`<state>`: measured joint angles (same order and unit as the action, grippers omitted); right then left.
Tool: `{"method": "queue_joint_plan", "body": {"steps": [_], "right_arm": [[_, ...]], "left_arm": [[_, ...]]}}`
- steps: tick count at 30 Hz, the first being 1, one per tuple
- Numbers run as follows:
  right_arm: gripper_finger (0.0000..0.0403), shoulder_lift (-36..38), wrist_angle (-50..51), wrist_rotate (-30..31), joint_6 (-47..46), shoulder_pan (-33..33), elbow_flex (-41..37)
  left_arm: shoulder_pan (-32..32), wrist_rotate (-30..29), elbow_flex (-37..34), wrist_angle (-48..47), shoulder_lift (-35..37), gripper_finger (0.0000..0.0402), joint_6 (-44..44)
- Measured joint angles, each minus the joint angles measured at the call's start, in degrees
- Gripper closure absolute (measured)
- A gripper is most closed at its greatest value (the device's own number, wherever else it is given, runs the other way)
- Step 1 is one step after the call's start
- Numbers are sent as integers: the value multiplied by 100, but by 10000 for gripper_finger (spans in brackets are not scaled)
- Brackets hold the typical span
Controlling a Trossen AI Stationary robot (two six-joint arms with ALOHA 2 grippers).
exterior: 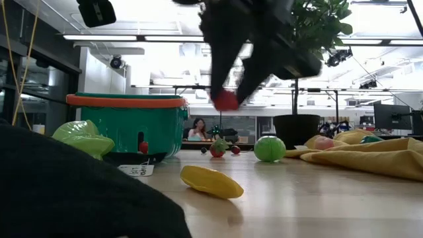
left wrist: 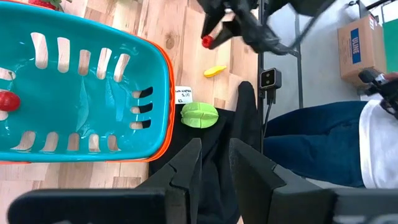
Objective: Pick and placing Produce into tupperware
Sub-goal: Put the red raspberry in the green basket
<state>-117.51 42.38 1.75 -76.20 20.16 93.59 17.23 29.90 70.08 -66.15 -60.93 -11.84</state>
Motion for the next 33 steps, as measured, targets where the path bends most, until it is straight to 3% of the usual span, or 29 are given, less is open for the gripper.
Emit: {"method": "queue_joint_plan", "body": {"steps": [13,33], "right_arm": [[306,9,-40,429,1193,-264,956],[306,9,-985,420,2803,-1203,985]], "left_arm": [[0,-65,0,-106,0,328,0],[0,-255,0,-310,1,328,105]]}}
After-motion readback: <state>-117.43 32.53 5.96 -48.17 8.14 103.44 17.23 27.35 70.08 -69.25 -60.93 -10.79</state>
